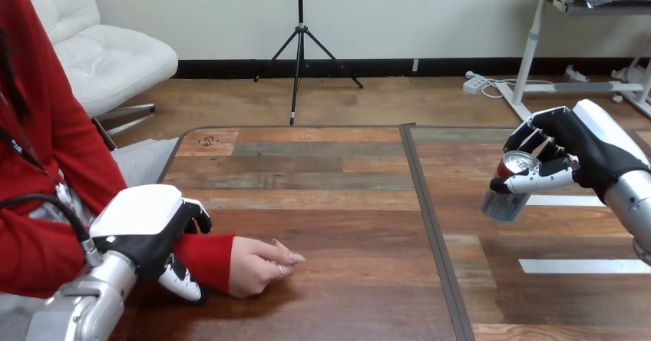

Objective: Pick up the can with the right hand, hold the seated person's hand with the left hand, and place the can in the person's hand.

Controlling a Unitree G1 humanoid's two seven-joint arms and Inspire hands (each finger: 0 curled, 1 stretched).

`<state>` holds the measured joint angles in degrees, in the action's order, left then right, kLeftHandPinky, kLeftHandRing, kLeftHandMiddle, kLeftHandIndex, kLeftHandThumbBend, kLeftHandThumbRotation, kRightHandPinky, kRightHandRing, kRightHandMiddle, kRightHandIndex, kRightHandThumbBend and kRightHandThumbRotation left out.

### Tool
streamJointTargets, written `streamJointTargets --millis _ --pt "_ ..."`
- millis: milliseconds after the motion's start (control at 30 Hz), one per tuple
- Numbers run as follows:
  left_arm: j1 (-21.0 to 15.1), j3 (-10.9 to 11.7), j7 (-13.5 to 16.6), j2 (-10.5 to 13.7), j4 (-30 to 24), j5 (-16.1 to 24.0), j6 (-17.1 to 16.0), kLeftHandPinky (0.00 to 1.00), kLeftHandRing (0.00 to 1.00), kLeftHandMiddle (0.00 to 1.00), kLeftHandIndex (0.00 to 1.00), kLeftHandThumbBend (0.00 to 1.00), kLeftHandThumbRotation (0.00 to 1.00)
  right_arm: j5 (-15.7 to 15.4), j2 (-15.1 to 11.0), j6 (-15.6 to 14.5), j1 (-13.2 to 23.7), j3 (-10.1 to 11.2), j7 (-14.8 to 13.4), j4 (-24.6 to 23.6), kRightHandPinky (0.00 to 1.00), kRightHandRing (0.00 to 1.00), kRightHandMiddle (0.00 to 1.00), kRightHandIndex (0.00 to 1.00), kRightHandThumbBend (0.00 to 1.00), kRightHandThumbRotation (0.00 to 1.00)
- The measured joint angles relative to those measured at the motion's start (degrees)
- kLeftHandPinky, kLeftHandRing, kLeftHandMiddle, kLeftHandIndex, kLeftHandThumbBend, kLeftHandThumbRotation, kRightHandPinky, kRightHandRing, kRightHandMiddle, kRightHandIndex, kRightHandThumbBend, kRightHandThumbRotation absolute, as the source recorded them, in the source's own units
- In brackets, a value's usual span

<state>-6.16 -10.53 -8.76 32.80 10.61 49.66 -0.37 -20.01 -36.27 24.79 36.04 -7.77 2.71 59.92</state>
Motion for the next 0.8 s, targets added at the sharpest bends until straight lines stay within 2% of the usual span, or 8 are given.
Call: streamJointTargets --millis 133,367,700,800 --pt "-1.0 -0.4 0.1 0.0 1.2 0.0 -0.1 0.49 0.56 0.6 0.61 0.93 0.0 0.0 0.0 0.0 0.0 0.2 0.0 0.0 0.41 0.41 0.46 0.49 0.7 0.0" --pt "-2.7 -1.7 -0.1 0.1 2.8 0.0 0.0 0.39 0.47 0.51 0.55 0.91 0.0 0.0 0.0 0.0 0.0 0.5 0.0 0.0 0.41 0.41 0.46 0.49 0.71 0.0" --pt "-4.4 -2.5 -1.5 0.0 4.4 -1.0 0.2 0.36 0.43 0.47 0.49 0.9 0.0 0.0 0.0 0.1 0.0 1.0 -0.1 0.0 0.37 0.39 0.46 0.5 0.71 0.0" --pt "-4.8 -2.6 -2.0 0.0 5.0 -1.8 0.5 0.34 0.4 0.44 0.45 0.89 0.0 0.0 0.0 0.1 0.0 1.1 -0.1 0.0 0.35 0.38 0.45 0.5 0.71 0.0"
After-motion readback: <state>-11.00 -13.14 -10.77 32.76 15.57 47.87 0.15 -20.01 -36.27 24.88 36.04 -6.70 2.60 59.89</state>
